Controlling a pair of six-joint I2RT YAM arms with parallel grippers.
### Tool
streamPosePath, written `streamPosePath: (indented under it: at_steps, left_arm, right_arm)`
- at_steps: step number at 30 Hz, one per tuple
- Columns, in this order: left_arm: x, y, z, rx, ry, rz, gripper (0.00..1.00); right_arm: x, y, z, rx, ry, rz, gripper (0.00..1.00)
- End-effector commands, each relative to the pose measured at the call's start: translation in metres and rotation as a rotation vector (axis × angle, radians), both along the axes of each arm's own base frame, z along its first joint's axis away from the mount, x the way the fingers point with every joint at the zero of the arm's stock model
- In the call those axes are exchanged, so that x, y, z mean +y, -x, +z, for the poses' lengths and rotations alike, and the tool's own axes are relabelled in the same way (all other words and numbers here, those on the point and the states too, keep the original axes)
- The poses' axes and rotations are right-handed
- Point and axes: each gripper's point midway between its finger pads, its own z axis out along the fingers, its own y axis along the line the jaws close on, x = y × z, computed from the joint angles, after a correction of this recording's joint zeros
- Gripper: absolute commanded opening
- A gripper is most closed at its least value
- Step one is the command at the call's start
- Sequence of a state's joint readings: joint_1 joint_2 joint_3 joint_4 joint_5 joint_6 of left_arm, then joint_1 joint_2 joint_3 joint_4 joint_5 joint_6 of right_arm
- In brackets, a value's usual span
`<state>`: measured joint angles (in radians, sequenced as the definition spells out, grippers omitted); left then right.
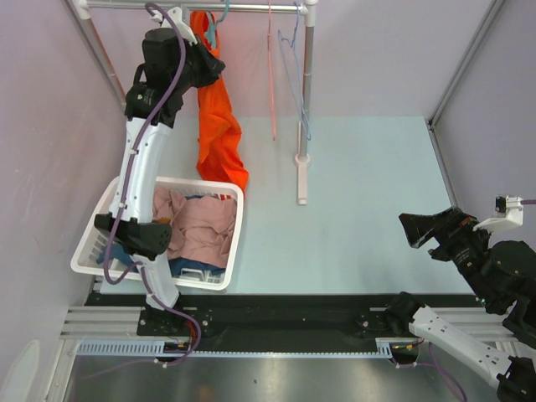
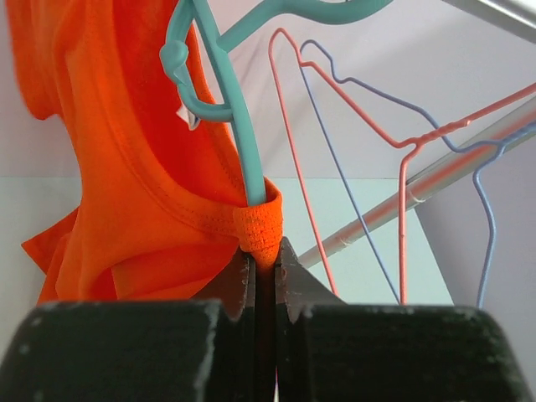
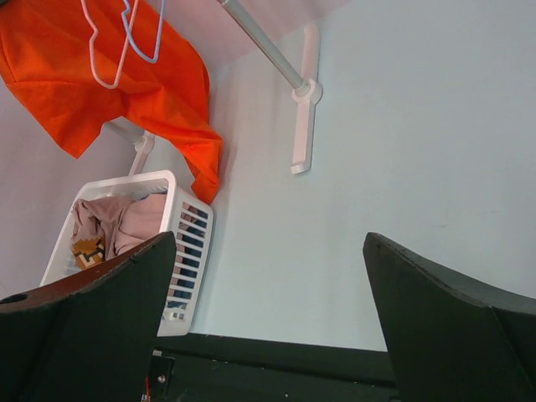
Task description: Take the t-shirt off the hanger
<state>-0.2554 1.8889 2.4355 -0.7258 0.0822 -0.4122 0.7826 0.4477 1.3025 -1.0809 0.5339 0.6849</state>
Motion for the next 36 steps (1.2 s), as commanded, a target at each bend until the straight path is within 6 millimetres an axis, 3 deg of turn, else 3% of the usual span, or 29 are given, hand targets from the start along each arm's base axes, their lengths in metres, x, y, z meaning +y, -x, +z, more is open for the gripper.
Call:
streamPosePath:
  at_steps: [1,3,6,9,11,12,14,15,16,17,18,20,21,22,23,24,25,26,27,29,30,35,36]
  left_arm:
    - [0.008,0.042,0.082,-0.196,0.076,-0.015,0.00]
    - [0.016,0.063,0.111,-0.261,0.100,0.000,0.00]
    - [0.028,0.093,0.137,-0.320,0.122,0.028,0.00]
    - [0.032,0.109,0.141,-0.338,0.136,0.025,0.00]
    - [0.034,0.131,0.152,-0.366,0.156,0.010,0.00]
    - [0.032,0.130,0.140,-0.335,0.153,-0.002,0.00]
    - [0.032,0.154,0.148,-0.366,0.187,-0.031,0.00]
    - [0.022,0.145,0.117,-0.298,0.187,-0.067,0.00]
    - [0.024,0.166,0.134,-0.368,0.221,-0.092,0.00]
    - [0.020,0.170,0.130,-0.360,0.258,-0.112,0.00]
    - [0.015,0.163,0.105,-0.308,0.269,-0.125,0.00]
    - [0.012,0.177,0.108,-0.324,0.347,-0.154,0.00]
    - [0.008,0.171,0.085,-0.271,0.367,-0.157,0.00]
    - [0.003,0.174,0.077,-0.251,0.398,-0.186,0.00]
    - [0.002,0.189,0.092,-0.296,0.484,-0.216,0.00]
    - [-0.002,0.181,0.060,-0.224,0.512,-0.212,0.00]
    - [-0.003,0.184,0.052,-0.207,0.556,-0.216,0.00]
    - [-0.003,0.188,0.057,-0.223,0.661,-0.215,0.00]
    - [-0.004,0.189,0.028,-0.188,0.706,-0.211,0.00]
    - [-0.012,0.194,0.019,-0.170,0.813,-0.242,0.00]
    - [-0.018,0.192,0.000,-0.119,0.823,-0.244,0.00]
    - [-0.055,0.217,-0.038,-0.015,0.796,-0.306,0.00]
    - [-0.061,0.221,-0.060,0.031,0.786,-0.305,0.00]
  right_arm:
    - [-0.005,0.000,0.006,-0.021,-0.020,-0.021,0.99]
    - [-0.004,-0.001,0.006,-0.019,-0.018,-0.025,0.99]
    - [-0.001,-0.003,0.004,-0.013,-0.013,-0.018,0.99]
    - [0.002,-0.004,0.001,-0.008,-0.013,-0.007,0.99]
    - [0.004,-0.004,0.001,-0.006,-0.017,-0.004,1.00]
    - [0.006,-0.005,0.001,-0.008,-0.018,0.000,0.99]
    - [0.008,-0.006,-0.002,-0.003,-0.015,0.007,0.99]
    - [0.011,-0.007,-0.003,-0.001,-0.015,0.015,0.99]
    - [0.012,-0.008,-0.005,0.002,-0.011,0.015,0.99]
    - [0.012,-0.008,-0.004,0.002,-0.013,0.015,0.99]
    - [0.014,-0.009,-0.004,0.002,-0.013,0.018,1.00]
    - [0.015,-0.010,-0.006,0.007,-0.009,0.018,0.99]
    - [0.017,-0.011,-0.007,0.010,-0.008,0.027,0.99]
    - [0.018,-0.011,-0.006,0.009,-0.010,0.025,0.99]
    - [0.018,-0.011,-0.006,0.010,-0.008,0.027,0.99]
    - [0.019,-0.012,-0.008,0.013,-0.008,0.028,0.99]
    - [0.020,-0.012,-0.008,0.014,-0.009,0.029,0.99]
    - [0.021,-0.013,-0.010,0.016,-0.009,0.029,0.99]
    - [0.023,-0.013,-0.011,0.019,-0.008,0.036,0.99]
    - [0.026,-0.015,-0.013,0.023,-0.008,0.040,0.99]
    - [0.028,-0.016,-0.015,0.027,-0.004,0.043,0.99]
    - [0.039,-0.020,-0.021,0.043,0.013,0.078,0.99]
    - [0.041,-0.021,-0.023,0.047,0.021,0.084,0.99]
